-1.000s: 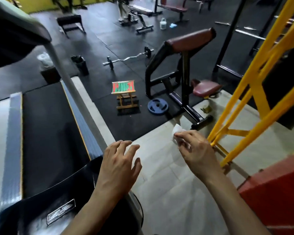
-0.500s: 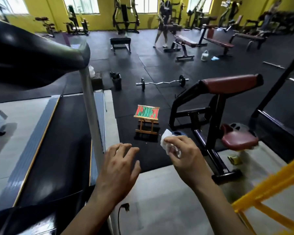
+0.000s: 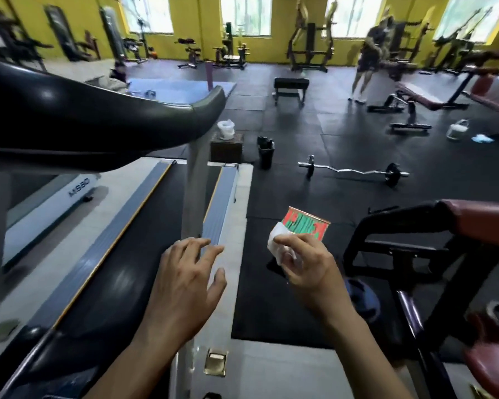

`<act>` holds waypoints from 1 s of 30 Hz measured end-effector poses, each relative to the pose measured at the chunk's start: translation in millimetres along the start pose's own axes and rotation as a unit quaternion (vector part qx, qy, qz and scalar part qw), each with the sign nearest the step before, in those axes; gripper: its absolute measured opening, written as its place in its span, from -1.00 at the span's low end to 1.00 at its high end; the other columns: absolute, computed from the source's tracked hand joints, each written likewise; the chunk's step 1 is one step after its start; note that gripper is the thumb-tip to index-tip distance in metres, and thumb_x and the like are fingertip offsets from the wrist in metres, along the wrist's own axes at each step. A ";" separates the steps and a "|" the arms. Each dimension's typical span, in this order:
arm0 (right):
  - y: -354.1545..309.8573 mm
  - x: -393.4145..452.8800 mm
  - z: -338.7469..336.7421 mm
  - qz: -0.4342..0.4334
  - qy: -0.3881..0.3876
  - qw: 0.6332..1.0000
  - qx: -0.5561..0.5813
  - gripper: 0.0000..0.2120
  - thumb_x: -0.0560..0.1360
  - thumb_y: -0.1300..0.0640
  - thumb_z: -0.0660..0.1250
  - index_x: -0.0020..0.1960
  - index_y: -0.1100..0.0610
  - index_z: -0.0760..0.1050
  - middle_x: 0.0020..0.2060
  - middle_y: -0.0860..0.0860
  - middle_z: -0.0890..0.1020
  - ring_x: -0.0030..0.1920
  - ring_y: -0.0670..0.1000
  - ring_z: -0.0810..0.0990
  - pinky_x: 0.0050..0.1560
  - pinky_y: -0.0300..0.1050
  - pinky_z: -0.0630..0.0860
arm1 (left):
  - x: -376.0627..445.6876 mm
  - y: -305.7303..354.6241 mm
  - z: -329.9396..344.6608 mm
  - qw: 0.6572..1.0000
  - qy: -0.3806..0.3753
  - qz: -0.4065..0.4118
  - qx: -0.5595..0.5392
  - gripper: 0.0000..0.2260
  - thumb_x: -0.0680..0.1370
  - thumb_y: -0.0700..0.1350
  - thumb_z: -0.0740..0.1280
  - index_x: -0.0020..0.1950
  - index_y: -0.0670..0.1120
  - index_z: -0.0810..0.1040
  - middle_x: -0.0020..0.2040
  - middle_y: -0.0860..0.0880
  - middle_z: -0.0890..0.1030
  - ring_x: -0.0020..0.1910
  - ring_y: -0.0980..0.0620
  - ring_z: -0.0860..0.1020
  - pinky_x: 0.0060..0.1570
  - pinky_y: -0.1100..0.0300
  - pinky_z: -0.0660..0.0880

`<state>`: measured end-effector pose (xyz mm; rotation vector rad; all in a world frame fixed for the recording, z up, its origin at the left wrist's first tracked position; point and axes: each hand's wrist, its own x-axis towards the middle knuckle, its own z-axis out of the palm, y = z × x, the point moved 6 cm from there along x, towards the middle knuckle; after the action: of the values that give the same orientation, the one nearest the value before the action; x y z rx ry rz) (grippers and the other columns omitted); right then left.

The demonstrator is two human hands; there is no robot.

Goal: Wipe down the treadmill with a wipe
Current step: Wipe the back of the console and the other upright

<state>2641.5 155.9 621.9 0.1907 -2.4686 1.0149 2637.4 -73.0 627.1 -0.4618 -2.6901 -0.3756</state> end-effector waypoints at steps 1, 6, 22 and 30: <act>10.8 19.7 5.0 -0.009 -0.012 1.000 0.004 -0.76 0.52 0.25 0.43 0.13 0.00 0.63 0.04 -0.03 0.63 0.04 0.02 0.58 0.01 -0.14 0.52 | 15.0 -0.7 4.5 1.000 0.004 -0.015 0.007 -0.60 0.55 0.10 0.16 0.25 -0.01 0.62 0.20 -0.04 0.60 0.26 -0.13 0.51 0.25 -0.12 0.46; 51.4 123.9 24.5 -0.055 -0.075 0.995 0.025 -0.72 0.48 0.29 0.44 0.12 0.01 0.64 0.03 -0.03 0.62 0.00 0.07 0.60 -0.03 -0.14 0.50 | 87.5 -0.1 21.0 0.995 0.015 -0.092 0.037 -0.61 0.54 0.08 0.17 0.23 -0.03 0.64 0.20 -0.05 0.61 0.25 -0.16 0.53 0.27 -0.11 0.45; 1.6 394.4 121.4 -0.274 -0.169 0.927 0.193 -0.62 0.48 0.28 0.43 0.22 -0.05 0.62 0.09 -0.11 0.58 0.08 -0.08 0.56 0.06 -0.16 0.51 | 247.2 -29.0 -8.3 0.944 0.138 -0.221 0.202 -0.64 0.57 0.04 0.22 0.32 -0.01 0.58 0.28 -0.04 0.57 0.35 -0.14 0.46 0.39 0.01 0.29; -28.9 466.7 153.8 -0.346 -0.209 0.864 0.299 -0.61 0.47 0.29 0.44 0.18 -0.10 0.63 0.07 -0.23 0.58 0.06 -0.18 0.59 0.02 -0.39 0.43 | 296.7 -31.7 -25.6 0.900 0.210 -0.273 0.267 -0.66 0.60 0.00 0.25 0.33 -0.03 0.60 0.33 -0.01 0.54 0.41 -0.10 0.43 0.42 -0.04 0.35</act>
<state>2181.6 49.7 761.8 1.5120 -2.0169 1.4427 2375.3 -31.8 766.0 0.4922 -2.3034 0.1227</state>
